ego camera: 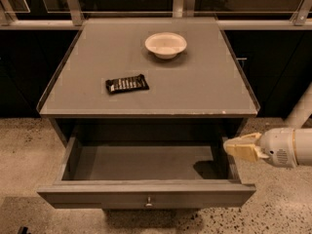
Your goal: Open top drawer
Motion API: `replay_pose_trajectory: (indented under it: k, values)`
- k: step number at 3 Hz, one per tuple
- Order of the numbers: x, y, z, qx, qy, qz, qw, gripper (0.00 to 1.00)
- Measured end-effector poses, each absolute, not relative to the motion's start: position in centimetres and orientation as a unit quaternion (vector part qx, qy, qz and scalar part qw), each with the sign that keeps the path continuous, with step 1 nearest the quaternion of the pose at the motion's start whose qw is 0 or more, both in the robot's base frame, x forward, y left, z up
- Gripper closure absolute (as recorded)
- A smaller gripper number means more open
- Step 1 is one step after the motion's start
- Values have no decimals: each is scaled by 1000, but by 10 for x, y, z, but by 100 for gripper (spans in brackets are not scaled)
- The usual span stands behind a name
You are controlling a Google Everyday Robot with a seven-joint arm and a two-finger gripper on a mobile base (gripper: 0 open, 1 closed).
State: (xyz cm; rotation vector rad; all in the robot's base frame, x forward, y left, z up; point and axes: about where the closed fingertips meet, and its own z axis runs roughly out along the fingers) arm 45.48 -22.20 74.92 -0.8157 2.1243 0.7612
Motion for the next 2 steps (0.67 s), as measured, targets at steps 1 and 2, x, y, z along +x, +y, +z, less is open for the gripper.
replay_pose_trajectory:
  k: [1,2]
  values:
    - [458,-221,754,-319,822,295,369,81]
    - [458,-221,754,-319,822,295,369,58]
